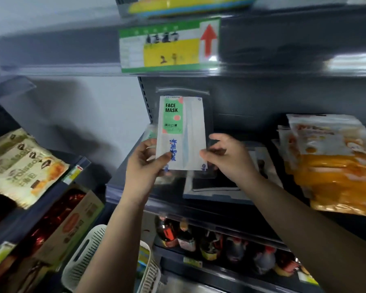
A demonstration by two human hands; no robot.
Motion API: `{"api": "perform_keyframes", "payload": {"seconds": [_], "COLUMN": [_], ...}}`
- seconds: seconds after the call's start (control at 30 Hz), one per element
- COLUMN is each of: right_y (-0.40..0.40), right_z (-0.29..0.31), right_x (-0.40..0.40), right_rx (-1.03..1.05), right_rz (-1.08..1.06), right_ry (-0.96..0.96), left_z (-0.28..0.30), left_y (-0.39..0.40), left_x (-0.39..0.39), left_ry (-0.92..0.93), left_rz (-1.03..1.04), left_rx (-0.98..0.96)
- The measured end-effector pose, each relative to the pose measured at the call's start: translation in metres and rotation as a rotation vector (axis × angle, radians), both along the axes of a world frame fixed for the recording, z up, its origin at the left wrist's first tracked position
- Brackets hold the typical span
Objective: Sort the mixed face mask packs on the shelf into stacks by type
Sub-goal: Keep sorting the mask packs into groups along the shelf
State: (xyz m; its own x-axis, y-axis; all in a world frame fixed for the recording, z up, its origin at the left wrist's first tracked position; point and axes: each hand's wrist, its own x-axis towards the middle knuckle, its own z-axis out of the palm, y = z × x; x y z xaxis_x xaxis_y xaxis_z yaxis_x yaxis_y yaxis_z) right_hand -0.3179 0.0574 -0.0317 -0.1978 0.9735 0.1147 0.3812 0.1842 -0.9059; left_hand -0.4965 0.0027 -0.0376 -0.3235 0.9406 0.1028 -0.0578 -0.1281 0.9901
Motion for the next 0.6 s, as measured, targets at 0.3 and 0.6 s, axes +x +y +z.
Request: {"api": "perform_keyframes", "payload": {"seconds": [0.3, 0.6], "right_y": [0.007, 0.014], "right_z": [-0.024, -0.040], "right_x": [-0.078, -0.109], "right_rx": [0.005, -0.062], "right_rz": [-0.088, -0.163], "right_ry": [-0.092, -0.385], "left_z": [-0.029, -0.049], "left_y": [0.027, 0.057], "left_x": [-0.085, -0.118], "left_ry": [0.405, 0.956], "left_rz": [0.051, -0.099], "left_rx": [-0.215, -0.425]}}
